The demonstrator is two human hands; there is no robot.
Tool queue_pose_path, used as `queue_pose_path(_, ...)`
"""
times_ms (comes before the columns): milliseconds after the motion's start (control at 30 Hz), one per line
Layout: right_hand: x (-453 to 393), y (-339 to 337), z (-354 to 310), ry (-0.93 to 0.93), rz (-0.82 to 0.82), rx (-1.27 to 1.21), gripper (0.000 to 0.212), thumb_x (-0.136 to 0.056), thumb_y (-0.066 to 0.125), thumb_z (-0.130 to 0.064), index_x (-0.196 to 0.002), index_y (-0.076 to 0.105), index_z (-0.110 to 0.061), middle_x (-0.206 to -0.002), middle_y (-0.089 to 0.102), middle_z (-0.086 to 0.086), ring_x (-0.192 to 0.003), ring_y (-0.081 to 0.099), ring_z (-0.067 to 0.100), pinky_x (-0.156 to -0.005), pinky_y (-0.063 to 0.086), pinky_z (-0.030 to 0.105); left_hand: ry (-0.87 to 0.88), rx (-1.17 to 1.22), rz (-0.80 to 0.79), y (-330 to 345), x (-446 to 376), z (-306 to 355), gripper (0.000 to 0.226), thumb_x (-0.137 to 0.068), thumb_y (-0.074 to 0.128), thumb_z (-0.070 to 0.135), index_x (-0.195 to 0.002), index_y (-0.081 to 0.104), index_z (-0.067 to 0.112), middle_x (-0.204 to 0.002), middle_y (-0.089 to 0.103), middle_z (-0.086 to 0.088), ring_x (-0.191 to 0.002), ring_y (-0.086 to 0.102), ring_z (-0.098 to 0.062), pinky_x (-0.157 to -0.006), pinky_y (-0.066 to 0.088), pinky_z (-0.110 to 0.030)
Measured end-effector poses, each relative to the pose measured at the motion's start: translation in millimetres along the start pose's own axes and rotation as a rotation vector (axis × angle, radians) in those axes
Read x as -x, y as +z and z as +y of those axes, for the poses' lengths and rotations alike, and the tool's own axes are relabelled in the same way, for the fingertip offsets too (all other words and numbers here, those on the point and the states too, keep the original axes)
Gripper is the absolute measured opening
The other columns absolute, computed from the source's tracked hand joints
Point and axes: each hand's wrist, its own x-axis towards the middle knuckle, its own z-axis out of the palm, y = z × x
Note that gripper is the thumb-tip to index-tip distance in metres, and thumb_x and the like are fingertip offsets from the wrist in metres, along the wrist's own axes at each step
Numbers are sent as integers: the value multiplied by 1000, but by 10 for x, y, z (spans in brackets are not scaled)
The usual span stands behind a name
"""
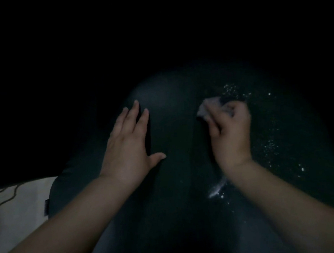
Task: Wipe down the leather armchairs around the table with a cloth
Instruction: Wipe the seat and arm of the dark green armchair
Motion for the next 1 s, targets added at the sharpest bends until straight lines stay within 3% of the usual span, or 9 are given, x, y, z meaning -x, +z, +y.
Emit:
queue_pose_path(67, 132, 55, -176, -174, -111, -35, 32, -88, 59, -22, -119, 64, -26, -114, 52, 16, -104, 47, 31, -87, 44, 37, 7, -8, -7, -12, -88, 59, 112, -72, 74, 57, -155, 7, 24, -162, -10, 7, -147, -9, -14, -120, 5, -35)
queue_pose_path(133, -57, 108, -222, -310, -160, -62, 35, -85, 65, -17, -120, 65, -24, -110, 52, 17, -99, 50, 33, -82, 49, 41, 13, -3, -6, -15, -171, 111, 112, -71, 75, 57, -155, 7, 25, -162, -9, 7, -147, -9, -14, -120, 5, -35)
queue_pose_path(233, -531, 126, -13, -243, -37, -22, 32, -83, 65, -29, -114, 65, -19, -116, 50, 16, -106, 52, 25, -91, 48, 43, 38, -20, 2, -45, -291, 172, 112, -69, 76, 56, -155, 12, 25, -163, -5, 6, -148, -5, -15, -118, 6, -35)
queue_pose_path(333, -587, -34, 235, -23, 64, -8, 31, -87, 65, -18, -118, 65, -25, -114, 46, 12, -104, 49, 20, -95, 45, 32, 35, -28, 8, -104, -426, 220, 111, -69, 77, 55, -155, 15, 23, -163, -1, 4, -148, -2, -18, -119, 12, -41)
queue_pose_path(433, -265, -51, 176, -12, 27, -37, 29, -88, 63, -20, -116, 63, -25, -110, 45, 6, -104, 46, 7, -90, 44, 24, 37, -12, 2, -135, -548, 281, 110, -69, 79, 53, -154, 16, 22, -163, 0, 3, -148, 0, -19, -120, 12, -40)
queue_pose_path(567, -405, 61, 3, -199, -160, -107, 44, -81, 71, -11, -123, 63, -24, -107, 53, 14, -96, 49, 29, -79, 50, 41, 66, -23, -23, -125, -666, 386, 111, -70, 78, 52, -155, 14, 22, -163, -1, 3, -148, 1, -20, -120, 10, -38)
queue_pose_path(733, -881, -84, 381, 72, 84, -10, 41, -85, 66, -9, -123, 63, -23, -113, 50, 18, -102, 49, 33, -87, 47, 42, 98, -40, -28, -138, -732, 470, 111, -69, 78, 52, -155, 14, 22, -163, -1, 5, -148, 0, -17, -119, 11, -37)
queue_pose_path(833, -519, -194, 448, 195, 72, 9, 34, -90, 56, -20, -123, 61, -27, -116, 50, 16, -105, 43, 28, -89, 43, 40, 106, -45, -44, -155, -775, 527, 111, -70, 78, 52, -155, 13, 22, -163, -2, 5, -148, -2, -16, -120, 9, -36)
queue_pose_path(1000, -462, -136, 229, -77, -94, -63, 42, -82, 70, -9, -121, 64, -23, -109, 54, 15, -96, 50, 32, -78, 49, 38, 131, -52, -78, -137, -882, 681, 112, -70, 77, 53, -155, 10, 23, -163, -3, 5, -148, -3, -17, -120, 9, -36)
